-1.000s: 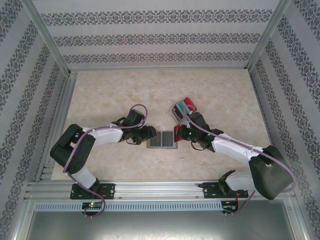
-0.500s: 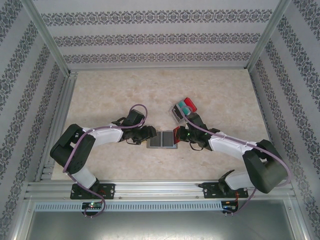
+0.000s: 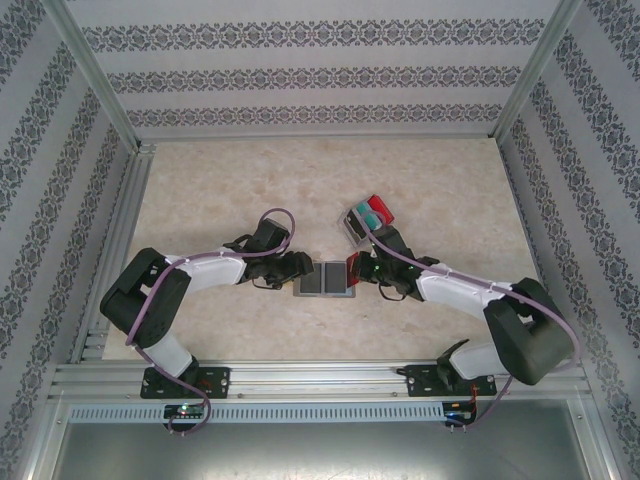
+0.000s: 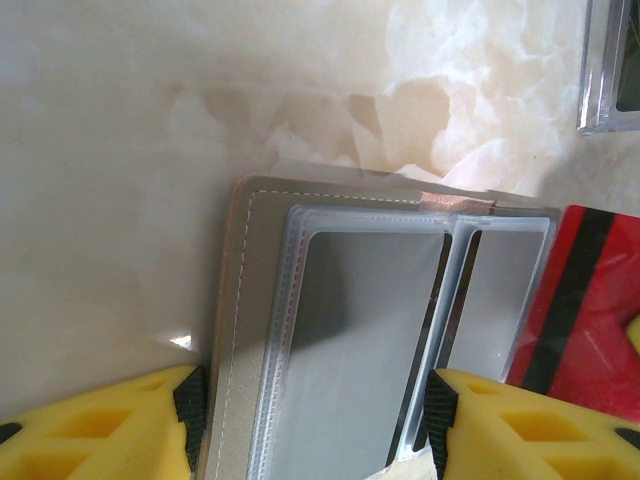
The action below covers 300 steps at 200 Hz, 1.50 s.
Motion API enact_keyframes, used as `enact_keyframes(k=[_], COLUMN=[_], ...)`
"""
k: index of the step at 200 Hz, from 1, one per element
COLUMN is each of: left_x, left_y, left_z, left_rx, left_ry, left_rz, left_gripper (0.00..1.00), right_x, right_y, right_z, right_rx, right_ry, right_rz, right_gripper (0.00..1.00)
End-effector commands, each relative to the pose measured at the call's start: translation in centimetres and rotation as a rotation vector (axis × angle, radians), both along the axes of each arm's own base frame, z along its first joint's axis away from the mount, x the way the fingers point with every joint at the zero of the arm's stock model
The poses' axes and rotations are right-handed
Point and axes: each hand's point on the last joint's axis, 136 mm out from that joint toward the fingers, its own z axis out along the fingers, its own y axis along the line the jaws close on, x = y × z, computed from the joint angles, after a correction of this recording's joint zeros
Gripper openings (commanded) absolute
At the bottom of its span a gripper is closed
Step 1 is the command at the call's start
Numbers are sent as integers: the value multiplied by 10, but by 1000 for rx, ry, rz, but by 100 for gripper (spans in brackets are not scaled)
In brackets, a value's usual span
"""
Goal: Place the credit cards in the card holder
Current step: Flip over the card slot in the card holder.
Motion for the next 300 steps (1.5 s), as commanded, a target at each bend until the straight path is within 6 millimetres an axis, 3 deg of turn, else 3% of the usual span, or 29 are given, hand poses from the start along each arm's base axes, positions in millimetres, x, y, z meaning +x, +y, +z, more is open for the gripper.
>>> enact_keyframes(k=[1, 28, 139, 192, 220, 278, 300], left_x=[-1, -1, 0, 0, 1, 1, 1], left_y=[-10, -11, -13, -12, -13, -14, -14], left_z=[5, 4, 5, 4, 4, 4, 4], left_rx=[-23, -28, -29, -28, -29, -25, -28], left_ry=[-15, -13, -13, -13, -11, -10, -9], left_rz=[-19, -13, -23, -23, -20, -28, -24], left_gripper=[61, 61, 61, 61, 61, 61, 61], right_x=[-3, -1, -4, 0, -2, -1, 3], right_y=[-5, 3, -2, 0, -4, 10, 16], right_z=[4, 3, -10, 10, 0, -15, -9], right_rx=[-14, 14, -56, -26, -56, -20, 11], right_ry=[-22, -7, 24, -48, -16, 37, 18], right_rz=[3, 29, 31, 20, 21, 38, 44], right_gripper=[1, 0, 0, 1, 0, 0, 0])
